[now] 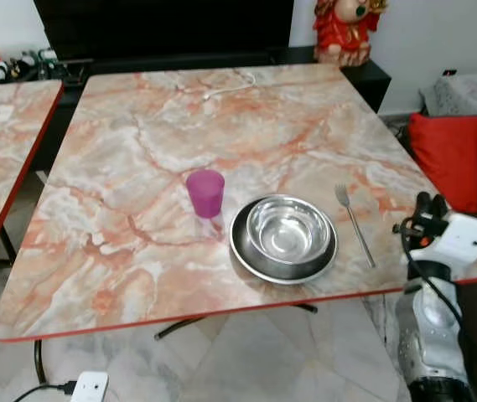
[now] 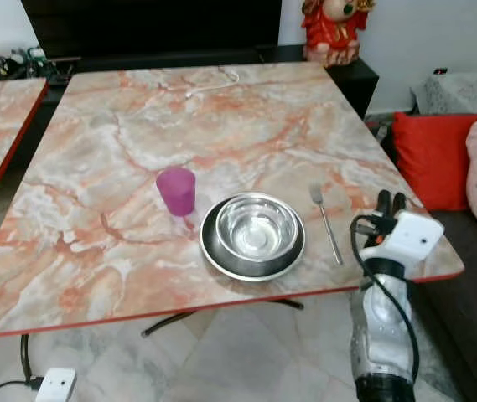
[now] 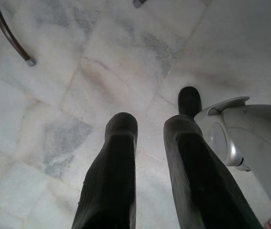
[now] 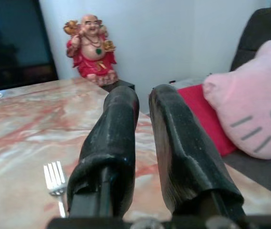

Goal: Setting the table

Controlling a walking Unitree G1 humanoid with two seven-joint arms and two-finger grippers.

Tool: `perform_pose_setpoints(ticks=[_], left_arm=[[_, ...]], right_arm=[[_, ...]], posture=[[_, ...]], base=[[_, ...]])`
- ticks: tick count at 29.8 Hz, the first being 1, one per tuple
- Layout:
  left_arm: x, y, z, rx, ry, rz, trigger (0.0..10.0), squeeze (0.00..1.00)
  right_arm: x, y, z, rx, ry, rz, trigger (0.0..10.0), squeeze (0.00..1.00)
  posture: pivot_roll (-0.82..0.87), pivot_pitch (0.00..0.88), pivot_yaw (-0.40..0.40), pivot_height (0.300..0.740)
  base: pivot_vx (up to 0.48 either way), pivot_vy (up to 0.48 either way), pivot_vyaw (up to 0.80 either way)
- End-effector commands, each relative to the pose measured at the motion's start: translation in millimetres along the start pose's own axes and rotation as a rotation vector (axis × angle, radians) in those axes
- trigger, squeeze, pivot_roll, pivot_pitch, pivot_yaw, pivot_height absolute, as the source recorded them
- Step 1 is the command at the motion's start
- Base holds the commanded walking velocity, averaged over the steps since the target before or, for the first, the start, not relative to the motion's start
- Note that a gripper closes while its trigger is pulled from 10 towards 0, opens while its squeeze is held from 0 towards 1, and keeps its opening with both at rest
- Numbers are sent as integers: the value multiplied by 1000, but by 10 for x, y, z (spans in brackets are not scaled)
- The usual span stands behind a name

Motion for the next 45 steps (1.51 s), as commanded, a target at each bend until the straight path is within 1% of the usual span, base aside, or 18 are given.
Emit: perform_pose_setpoints(ticks=[1,4,8,10,16,19,27,33,35,39,43,45], left_arm=[[-10,-68,12,-8,-2,-30,10000,0],[-9,-63,2,-7,4,-32,10000,0],[-10,-68,-11,-5,8,-38,10000,0],[-10,-67,-11,-3,8,-39,10000,0],[-9,-71,-2,4,5,-42,10000,0],[-10,-75,-1,10,4,-44,10000,0],[-12,-85,6,10,4,-46,10000,0],[-8,-75,19,3,7,-43,10000,0],[-5,-69,33,0,7,-41,10000,0],[0,-62,62,-2,4,-39,10000,0],[-2,-70,68,-5,4,-40,10000,0],[-7,-79,51,-8,6,-40,10000,0]], right_arm=[[-25,31,21,-13,-9,1,10000,0],[-55,5,-50,-28,32,-18,10000,0],[-80,-2,-128,-22,57,-27,10000,0],[-83,1,-139,-22,59,-30,10000,0],[-76,11,-133,-24,54,-42,10000,0],[-72,12,-125,1,44,-46,10000,0],[-78,-8,-130,0,45,-62,10000,0],[-44,32,-183,-15,83,-48,10000,0],[-36,48,-195,-28,97,-45,10000,0],[-36,61,-192,-12,88,-42,10000,0],[-41,48,-231,-29,108,-49,10000,0],[-33,60,-245,-15,106,-46,10000,0]], posture=[[20,2,-2,740],[27,0,-4,740],[27,0,2,740],[26,0,2,740],[30,0,3,740],[27,0,5,740],[31,0,1,740],[40,0,-8,740],[40,0,-11,740],[43,0,-12,740],[43,0,-16,740],[42,0,-18,740]], base=[[0,0,0],[0,0,0],[0,0,759],[0,0,800],[0,480,800],[0,480,0],[0,480,0],[0,480,0],[0,480,800],[0,480,745],[0,480,0],[0,480,0]])
Point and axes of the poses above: a point about 5 cm out from each wrist's last joint towards the gripper, its own x axis pointing out of the wrist towards the gripper, its own y axis along the axis of the wrist's last joint, z = x × y, the point moved 1 cm from there along x, pointing out of the wrist towards the gripper, and after that the axes turned 15 degrees about x, right-handed, at the moved point
